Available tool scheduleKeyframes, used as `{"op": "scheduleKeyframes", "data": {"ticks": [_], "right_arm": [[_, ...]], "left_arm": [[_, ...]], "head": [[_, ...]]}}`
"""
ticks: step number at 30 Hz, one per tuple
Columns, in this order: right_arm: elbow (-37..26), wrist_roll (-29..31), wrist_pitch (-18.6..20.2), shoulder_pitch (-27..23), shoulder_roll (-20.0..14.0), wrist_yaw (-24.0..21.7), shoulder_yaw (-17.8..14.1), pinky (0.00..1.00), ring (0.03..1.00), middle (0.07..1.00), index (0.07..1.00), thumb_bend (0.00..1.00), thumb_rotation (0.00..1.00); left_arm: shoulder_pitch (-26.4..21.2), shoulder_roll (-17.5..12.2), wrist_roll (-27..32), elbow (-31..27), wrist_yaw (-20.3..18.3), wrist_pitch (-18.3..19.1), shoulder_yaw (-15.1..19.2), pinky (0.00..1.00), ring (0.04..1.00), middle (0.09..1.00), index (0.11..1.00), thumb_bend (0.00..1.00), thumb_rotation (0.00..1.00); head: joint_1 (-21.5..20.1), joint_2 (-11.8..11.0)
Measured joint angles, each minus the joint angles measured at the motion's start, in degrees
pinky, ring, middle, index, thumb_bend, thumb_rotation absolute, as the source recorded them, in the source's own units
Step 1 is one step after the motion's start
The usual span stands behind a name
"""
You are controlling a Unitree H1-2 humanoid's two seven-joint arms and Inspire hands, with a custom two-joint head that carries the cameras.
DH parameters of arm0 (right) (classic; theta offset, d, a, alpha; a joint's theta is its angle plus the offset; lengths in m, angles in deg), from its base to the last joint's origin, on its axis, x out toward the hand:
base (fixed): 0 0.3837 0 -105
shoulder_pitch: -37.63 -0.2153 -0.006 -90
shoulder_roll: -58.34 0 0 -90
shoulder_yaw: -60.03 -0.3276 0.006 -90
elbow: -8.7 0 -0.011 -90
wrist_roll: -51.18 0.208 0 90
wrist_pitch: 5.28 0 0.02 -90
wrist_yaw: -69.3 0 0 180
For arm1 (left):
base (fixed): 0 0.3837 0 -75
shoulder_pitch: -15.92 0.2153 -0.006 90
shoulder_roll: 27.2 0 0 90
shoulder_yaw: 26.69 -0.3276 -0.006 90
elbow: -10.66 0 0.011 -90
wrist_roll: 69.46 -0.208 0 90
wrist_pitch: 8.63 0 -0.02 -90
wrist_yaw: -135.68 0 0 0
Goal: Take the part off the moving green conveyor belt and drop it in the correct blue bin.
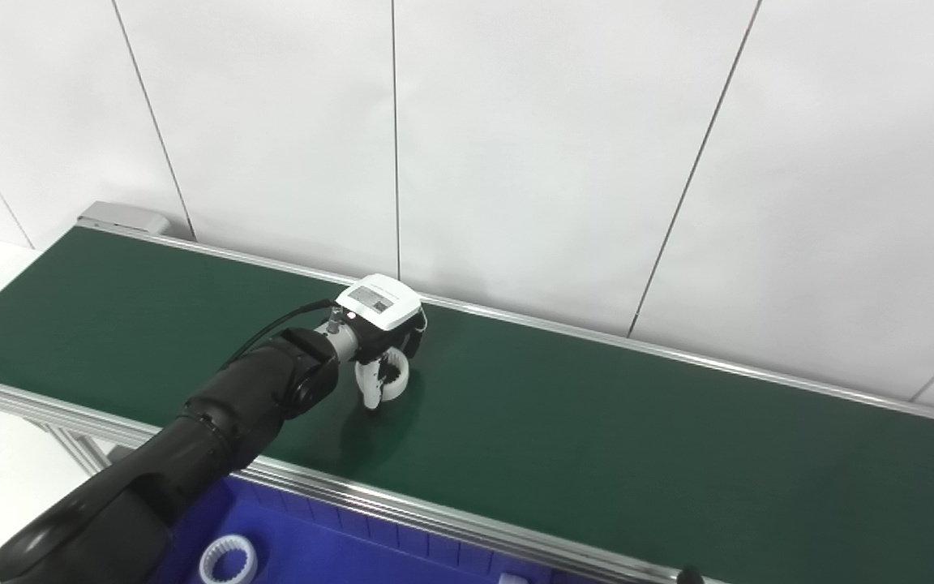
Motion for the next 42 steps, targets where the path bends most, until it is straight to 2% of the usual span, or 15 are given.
{"op": "scheduleKeyframes", "data": {"ticks": [3,8,13,16,19,24,25,26,29,32,34,37,38,42], "right_arm": [[-0.21,-0.34,0.15,0.12,-0.01,0.00,0.07,0.97,0.957,1.000,1.000,0.79,1.00],[-0.42,-0.46,0.54,0.21,-0.03,-0.02,0.18,0.96,0.950,1.000,1.000,0.79,1.00],[-0.46,-0.45,0.60,0.25,-0.02,-0.02,0.23,0.97,0.957,1.000,1.000,0.79,1.00],[-0.46,-0.46,0.61,0.25,-0.03,-0.01,0.29,0.96,0.961,1.000,1.000,0.79,1.00],[-0.48,-0.47,0.66,0.24,-0.05,-0.02,0.38,0.96,0.959,1.000,1.000,0.80,1.00],[-1.14,-1.06,0.97,0.31,-0.08,0.02,0.59,0.94,0.940,1.000,1.000,0.81,1.00],[-1.29,-1.13,1.07,0.36,-0.08,0.02,0.60,0.94,0.939,1.000,1.000,0.81,1.00],[-1.78,-1.16,1.45,0.50,-0.08,0.09,0.59,0.93,0.937,1.000,1.000,0.81,1.00],[-3.20,-0.96,3.10,0.84,-0.04,0.02,0.72,0.93,0.932,1.000,1.000,0.82,1.00],[-5.04,-0.01,4.39,0.72,-0.05,-0.56,1.01,0.91,0.921,0.993,1.000,0.82,1.00],[-6.01,0.93,5.54,0.81,-0.06,-0.75,0.95,0.89,0.912,0.985,1.000,0.83,1.00],[-8.00,1.74,7.13,1.12,-0.25,-0.87,0.76,0.85,0.896,0.966,0.993,0.83,1.00],[-8.70,1.83,7.63,1.13,-0.35,-0.98,0.67,0.85,0.895,0.966,0.993,0.83,1.00],[-10.57,2.53,9.64,0.46,-0.63,-1.26,0.56,0.83,0.882,0.956,0.974,0.83,0.98]], "left_arm": [[0.04,0.12,-0.10,-0.80,-0.43,0.50,-0.88,0.21,0.256,0.332,0.488,0.52,0.05],[-0.44,0.64,-0.54,-3.47,-5.57,2.92,-2.52,0.20,0.261,0.344,0.488,0.52,0.06],[-0.43,0.67,-1.37,-5.87,-8.52,3.36,-3.43,0.16,0.227,0.317,0.487,0.52,0.06],[-0.41,0.64,-1.56,-7.07,-8.97,3.35,-3.79,0.15,0.213,0.300,0.486,0.52,0.05],[-0.35,0.33,-1.51,-9.94,-9.95,3.43,-3.68,0.17,0.232,0.320,0.487,0.52,0.06],[0.96,-0.95,-0.60,-23.44,-15.05,3.80,-0.93,0.17,0.220,0.302,0.486,0.52,0.05],[1.35,-1.23,-0.29,-25.29,-15.35,3.82,-0.70,0.17,0.218,0.299,0.486,0.52,0.05],[2.27,-1.77,0.02,-29.10,-16.73,3.87,-0.21,0.18,0.218,0.298,0.486,0.52,0.05],[5.65,-2.67,0.34,-42.25,-22.21,4.30,1.88,0.20,0.228,0.310,0.485,0.52,0.05],[7.78,-2.81,0.60,-47.73,-26.56,4.79,3.76,0.20,0.226,0.306,0.485,0.52,0.05],[10.64,-3.68,1.06,-51.86,-29.60,5.83,5.15,0.19,0.216,0.297,0.485,0.52,0.05],[16.30,-4.92,1.26,-59.05,-34.30,6.39,6.09,0.21,0.236,0.314,0.485,0.52,0.05],[18.58,-4.94,1.28,-61.26,-35.81,6.57,6.48,0.22,0.237,0.315,0.485,0.52,0.05],[25.29,-5.02,1.12,-66.76,-42.35,9.00,8.01,0.28,0.291,0.367,0.486,0.52,0.05]], "head": [[-0.09,0.18],[-0.09,0.35],[-0.35,0.53],[-0.35,0.62],[-0.35,1.14],[0.09,2.29],[0.26,3.33],[0.52,4.38],[0.70,5.27],[0.88,7.02],[0.79,7.12],[0.35,9.40],[0.35,9.40],[-0.26,10.46]]}}
